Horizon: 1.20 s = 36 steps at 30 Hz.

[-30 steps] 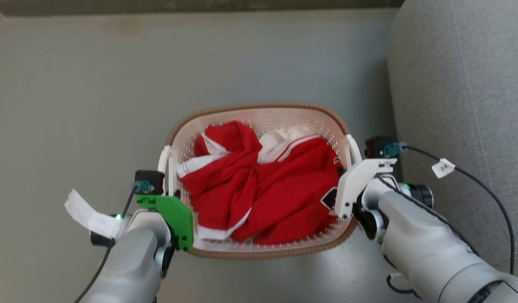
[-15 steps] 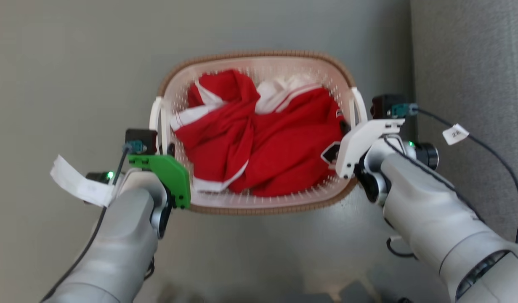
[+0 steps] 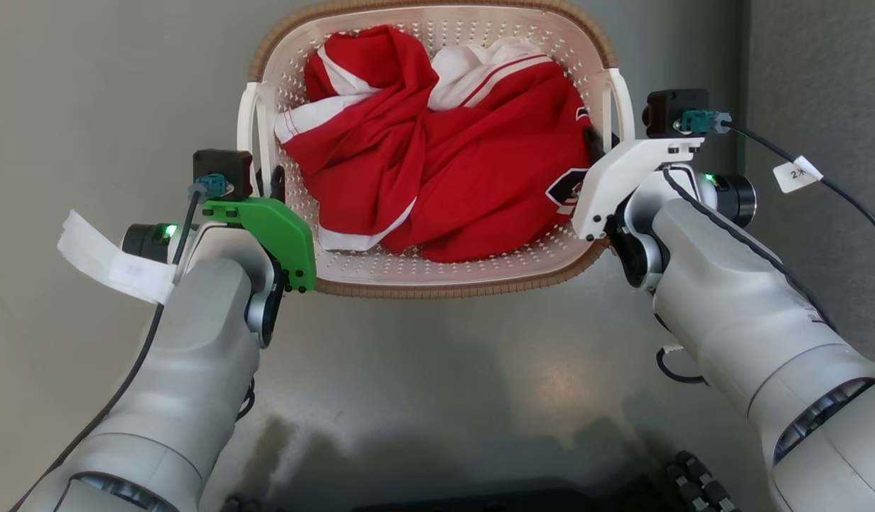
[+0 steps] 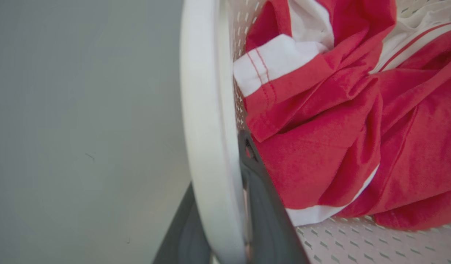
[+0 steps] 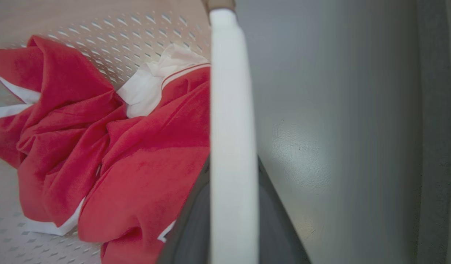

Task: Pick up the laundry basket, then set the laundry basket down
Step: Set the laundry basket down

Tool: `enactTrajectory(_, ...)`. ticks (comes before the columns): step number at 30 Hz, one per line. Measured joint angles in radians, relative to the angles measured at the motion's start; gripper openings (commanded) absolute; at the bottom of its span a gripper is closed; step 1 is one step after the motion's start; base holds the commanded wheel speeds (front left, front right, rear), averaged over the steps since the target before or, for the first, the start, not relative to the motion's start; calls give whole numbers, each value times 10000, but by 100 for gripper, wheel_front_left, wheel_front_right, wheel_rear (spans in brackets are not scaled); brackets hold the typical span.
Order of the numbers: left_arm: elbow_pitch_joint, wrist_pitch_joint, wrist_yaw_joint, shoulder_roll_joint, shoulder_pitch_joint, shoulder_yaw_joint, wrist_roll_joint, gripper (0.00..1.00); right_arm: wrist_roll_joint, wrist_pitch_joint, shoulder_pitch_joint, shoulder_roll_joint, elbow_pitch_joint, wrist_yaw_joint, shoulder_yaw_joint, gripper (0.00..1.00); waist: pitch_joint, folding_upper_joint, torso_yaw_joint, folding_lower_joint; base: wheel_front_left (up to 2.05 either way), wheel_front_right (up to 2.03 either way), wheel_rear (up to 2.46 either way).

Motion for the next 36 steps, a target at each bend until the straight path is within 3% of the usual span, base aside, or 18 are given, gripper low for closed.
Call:
enactTrajectory(23, 293, -355, 0, -33, -634, -58, 77, 0, 0, -374, -616, 27, 326, 92, 94, 0, 1401, 0, 4, -1, 0, 0, 0)
enactTrajectory(36, 502, -472, -25, -102, -659, -65, 77, 0, 0, -522, -622, 58, 487, 180, 194, 0, 1454, 0, 91, -2, 0, 0, 0)
